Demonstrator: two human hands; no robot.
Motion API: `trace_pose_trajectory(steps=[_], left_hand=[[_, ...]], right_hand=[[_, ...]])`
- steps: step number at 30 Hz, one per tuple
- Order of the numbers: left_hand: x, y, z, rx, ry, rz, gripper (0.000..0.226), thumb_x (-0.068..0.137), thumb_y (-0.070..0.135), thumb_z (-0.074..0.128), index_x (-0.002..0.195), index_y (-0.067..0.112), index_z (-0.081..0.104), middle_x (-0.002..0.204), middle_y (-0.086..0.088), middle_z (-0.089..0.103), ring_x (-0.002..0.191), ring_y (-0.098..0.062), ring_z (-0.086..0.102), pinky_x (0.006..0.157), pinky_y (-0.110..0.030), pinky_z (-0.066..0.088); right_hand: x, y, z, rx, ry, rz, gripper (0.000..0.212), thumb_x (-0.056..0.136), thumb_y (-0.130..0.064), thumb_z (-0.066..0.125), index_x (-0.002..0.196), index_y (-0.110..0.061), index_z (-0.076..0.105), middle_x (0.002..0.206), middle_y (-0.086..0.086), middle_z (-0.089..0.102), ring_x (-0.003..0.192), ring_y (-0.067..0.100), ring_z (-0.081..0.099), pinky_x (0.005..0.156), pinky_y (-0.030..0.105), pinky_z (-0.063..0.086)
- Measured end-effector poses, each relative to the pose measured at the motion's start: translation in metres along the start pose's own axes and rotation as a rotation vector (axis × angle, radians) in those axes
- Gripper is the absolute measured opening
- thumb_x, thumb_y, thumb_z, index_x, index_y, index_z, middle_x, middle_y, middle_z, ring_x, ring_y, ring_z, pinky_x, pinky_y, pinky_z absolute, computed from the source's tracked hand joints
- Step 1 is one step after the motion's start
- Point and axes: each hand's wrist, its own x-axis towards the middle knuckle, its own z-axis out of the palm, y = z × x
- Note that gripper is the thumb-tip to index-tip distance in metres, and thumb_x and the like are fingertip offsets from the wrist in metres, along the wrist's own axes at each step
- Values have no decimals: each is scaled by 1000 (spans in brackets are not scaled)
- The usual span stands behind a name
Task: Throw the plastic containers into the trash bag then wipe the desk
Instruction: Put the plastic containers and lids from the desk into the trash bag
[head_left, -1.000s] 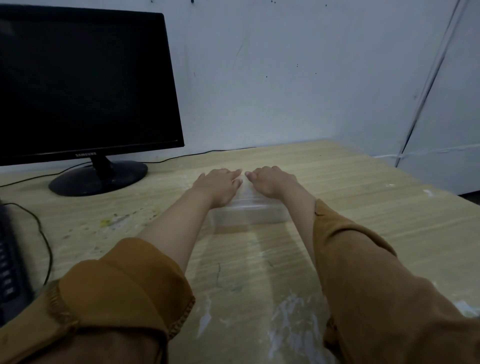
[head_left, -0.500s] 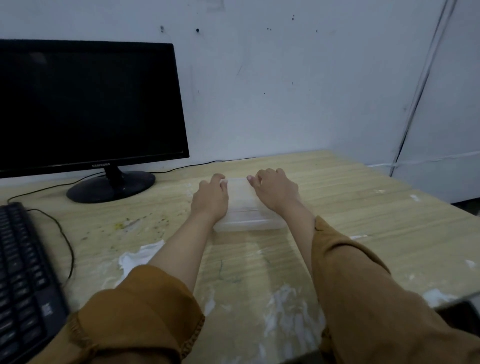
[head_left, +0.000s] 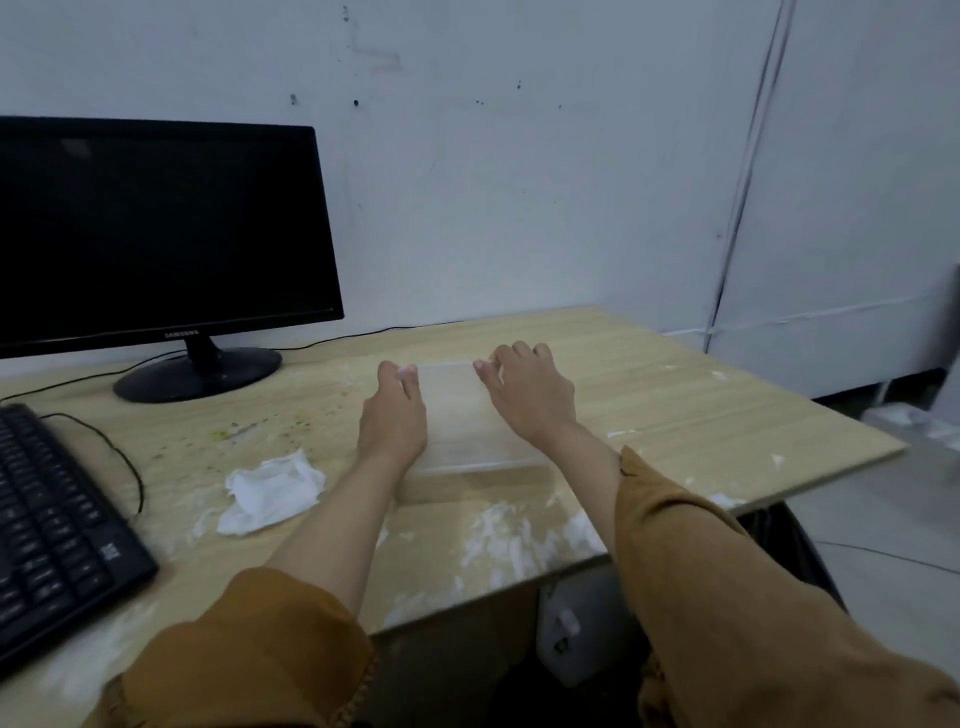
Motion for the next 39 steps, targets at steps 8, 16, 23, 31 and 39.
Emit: trace_pose_trajectory(steps=[8,16,23,31,39], left_hand=[[-41,28,6,-45,-57,1,28,100,39,22,99,14,33,79,-10,52,88,-38,61,81,-51,52],[-75,75,38,-133,-187,25,33,101,37,18,111,11,34,99,-25,62,81,-39,63,70,-40,49],[-114,122,79,170,-552,342,36,101,36,22,117,11,42,94,-12,62,61,-24,60,62,-31,40],[-157,163,129,374,-840,549,34,100,31,34,124,10,48,113,-18,63,77,-28,63,73,-32,43],[-199,147,159,692,-976,827,48,87,15,53,129,11,28,127,-16,48,107,-35,52,70,-41,40]], right_hand=[[-41,33,-49,601,-224,449,61,91,-43,54,140,-15,31,143,9,32,118,31,51,77,31,47],[-57,70,-134,682,-265,542,49,96,-53,36,122,-15,52,83,3,57,56,18,59,55,24,43],[-61,119,-236,218,-435,573,56,93,-61,35,112,-12,55,88,7,59,69,19,62,69,33,46],[-77,136,-282,-152,-661,703,58,95,-57,37,125,-10,55,109,15,62,97,29,64,68,35,45],[-100,150,-261,-402,-757,783,58,95,-44,48,137,-5,46,145,17,41,125,36,48,91,42,43]])
